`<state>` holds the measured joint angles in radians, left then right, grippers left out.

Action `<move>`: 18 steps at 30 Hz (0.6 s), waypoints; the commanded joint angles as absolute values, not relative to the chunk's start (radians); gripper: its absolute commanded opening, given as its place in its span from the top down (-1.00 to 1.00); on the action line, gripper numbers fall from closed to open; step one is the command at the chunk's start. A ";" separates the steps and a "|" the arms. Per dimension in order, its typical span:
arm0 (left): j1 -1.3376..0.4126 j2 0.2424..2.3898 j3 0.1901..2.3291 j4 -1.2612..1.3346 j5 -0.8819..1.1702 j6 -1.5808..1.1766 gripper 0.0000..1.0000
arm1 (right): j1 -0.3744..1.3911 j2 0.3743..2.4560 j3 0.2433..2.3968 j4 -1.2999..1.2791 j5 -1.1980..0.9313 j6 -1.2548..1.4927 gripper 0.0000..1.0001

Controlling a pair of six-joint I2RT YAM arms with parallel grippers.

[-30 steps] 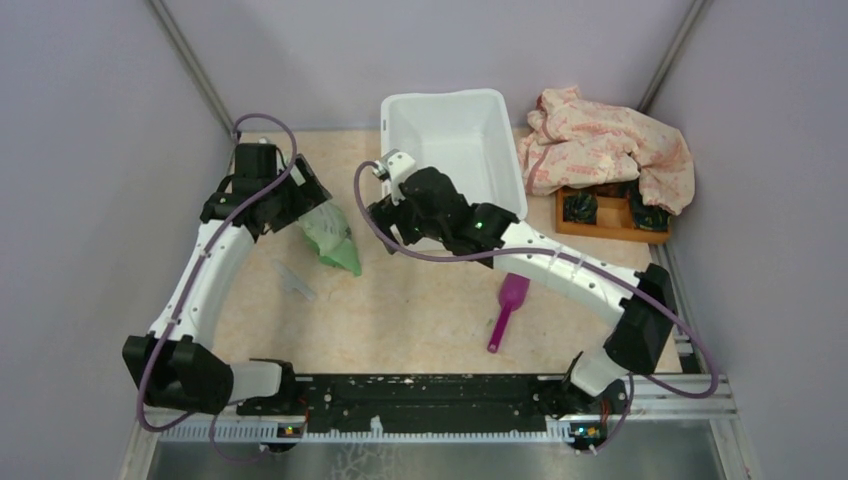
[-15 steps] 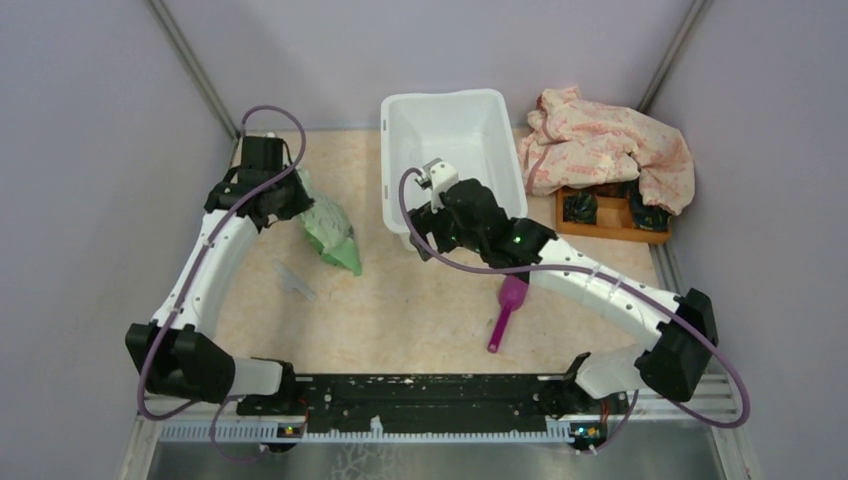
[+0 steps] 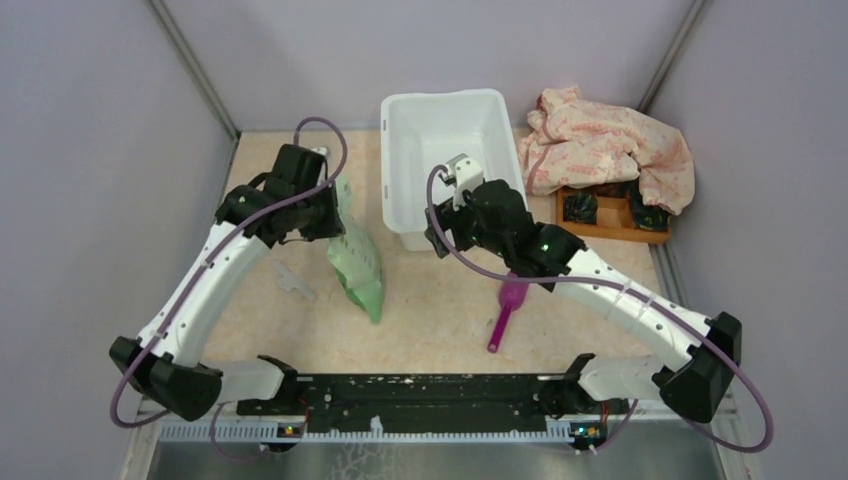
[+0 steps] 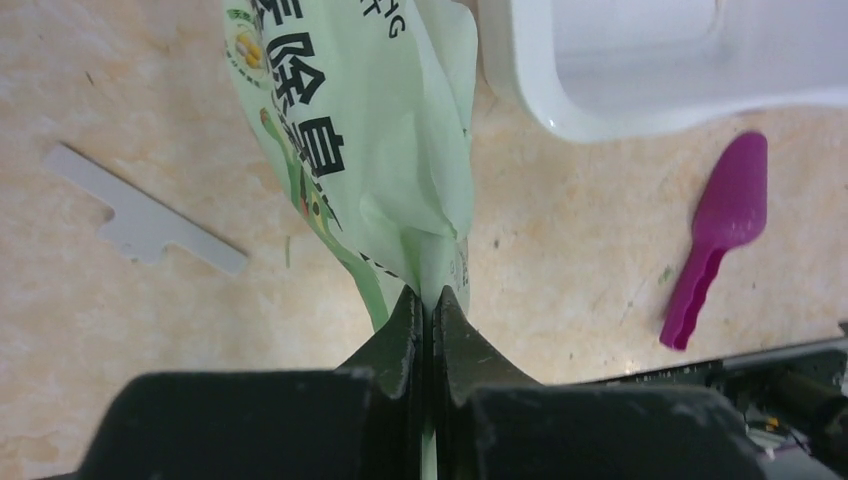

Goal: Fill the litter box with clean litter
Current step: Move the cat litter bag to the center of the board.

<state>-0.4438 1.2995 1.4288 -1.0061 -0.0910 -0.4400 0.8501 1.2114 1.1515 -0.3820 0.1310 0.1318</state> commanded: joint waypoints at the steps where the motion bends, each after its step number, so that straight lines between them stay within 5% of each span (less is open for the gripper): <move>1: -0.470 1.182 1.505 -1.037 -0.022 -0.440 1.00 | 0.842 1.162 1.140 -0.363 0.143 0.121 -0.51; 18: -0.509 1.042 1.558 -1.067 0.450 -0.431 1.00 | 0.821 1.141 1.097 -0.310 0.109 0.088 -0.51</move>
<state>-0.5007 1.0794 1.5311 -1.2278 0.2520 -0.4252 0.8406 1.1828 1.0916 -0.3618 0.1131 0.1040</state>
